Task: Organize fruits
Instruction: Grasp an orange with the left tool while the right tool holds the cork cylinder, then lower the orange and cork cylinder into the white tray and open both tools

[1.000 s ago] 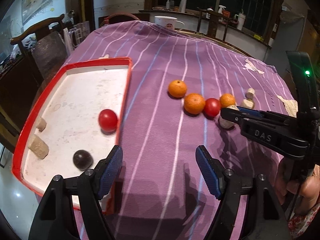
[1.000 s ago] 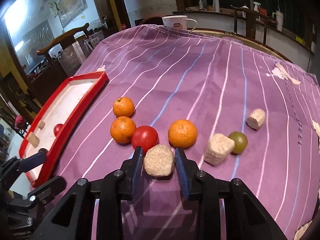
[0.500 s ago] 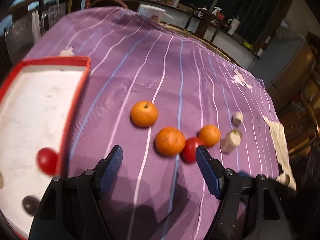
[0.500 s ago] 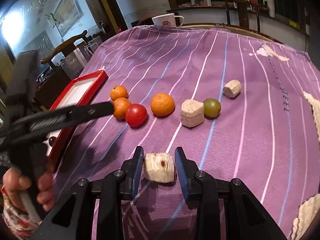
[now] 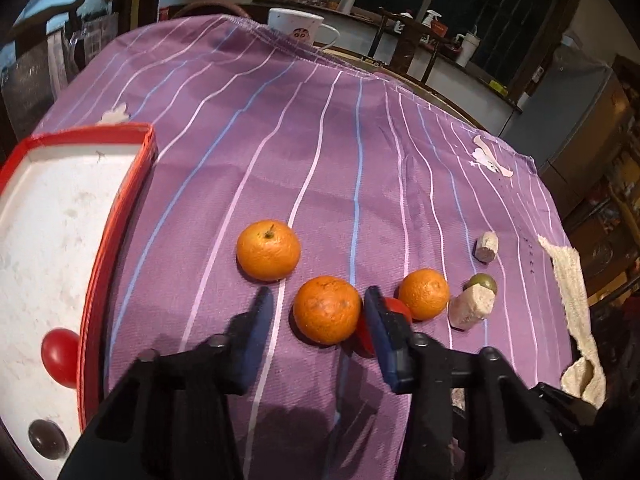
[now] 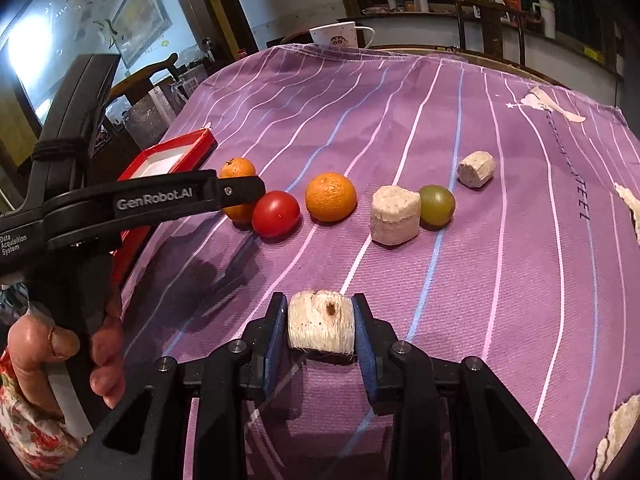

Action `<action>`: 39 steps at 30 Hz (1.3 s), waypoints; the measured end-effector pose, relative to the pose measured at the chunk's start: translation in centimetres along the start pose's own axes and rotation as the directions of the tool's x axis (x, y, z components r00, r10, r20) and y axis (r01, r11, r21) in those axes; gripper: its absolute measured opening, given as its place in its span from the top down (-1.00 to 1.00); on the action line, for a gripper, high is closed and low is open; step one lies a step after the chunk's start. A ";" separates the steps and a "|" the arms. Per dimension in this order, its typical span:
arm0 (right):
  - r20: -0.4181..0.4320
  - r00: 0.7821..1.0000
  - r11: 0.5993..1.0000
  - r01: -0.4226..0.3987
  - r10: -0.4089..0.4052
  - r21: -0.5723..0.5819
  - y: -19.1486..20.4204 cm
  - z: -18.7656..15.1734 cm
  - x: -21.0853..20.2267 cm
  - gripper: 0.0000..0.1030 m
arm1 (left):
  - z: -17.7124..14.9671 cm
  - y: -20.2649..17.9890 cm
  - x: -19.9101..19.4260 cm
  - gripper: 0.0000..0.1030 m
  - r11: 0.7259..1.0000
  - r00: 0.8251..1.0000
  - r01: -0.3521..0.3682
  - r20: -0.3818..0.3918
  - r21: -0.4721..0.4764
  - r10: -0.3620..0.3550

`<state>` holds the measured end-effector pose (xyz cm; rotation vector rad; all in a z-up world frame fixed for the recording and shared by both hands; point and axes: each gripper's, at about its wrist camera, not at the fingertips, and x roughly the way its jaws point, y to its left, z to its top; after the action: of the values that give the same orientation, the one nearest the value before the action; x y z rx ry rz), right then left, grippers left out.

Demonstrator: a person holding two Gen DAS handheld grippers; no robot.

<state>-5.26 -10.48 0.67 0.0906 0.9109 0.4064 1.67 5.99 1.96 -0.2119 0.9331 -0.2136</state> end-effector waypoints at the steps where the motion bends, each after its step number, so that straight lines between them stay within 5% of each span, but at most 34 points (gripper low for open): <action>1: -0.002 1.000 1.000 -0.007 0.007 0.002 0.0 0.0 -0.1 0.32 | 0.0 -0.2 -0.1 0.35 1.000 1.000 0.000 -0.002 0.012 0.000; 15: 0.056 0.998 0.999 -0.026 0.028 -0.030 2.9 0.4 -3.4 0.32 | -2.4 4.4 -8.4 0.35 0.998 0.996 -0.048 0.076 -0.048 0.052; 21: 0.069 0.994 0.993 -0.081 0.087 -0.081 6.7 2.4 -4.2 0.32 | -1.0 9.9 -12.2 0.35 0.979 0.975 -0.188 0.107 -0.072 0.195; 29: -0.014 0.977 0.971 -0.213 0.213 -0.105 14.2 6.0 1.4 0.32 | 1.1 18.0 -11.6 0.35 0.941 0.949 -0.295 0.059 -0.167 0.309; 39: -0.136 0.970 0.946 -0.230 0.203 -0.229 22.4 7.7 9.7 0.32 | 1.8 21.4 -9.3 0.35 0.940 0.967 -0.253 -0.018 -0.229 0.255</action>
<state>-0.80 14.56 3.62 -0.0585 0.9563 0.7321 -0.34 29.21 4.36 -0.3024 0.9636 0.1359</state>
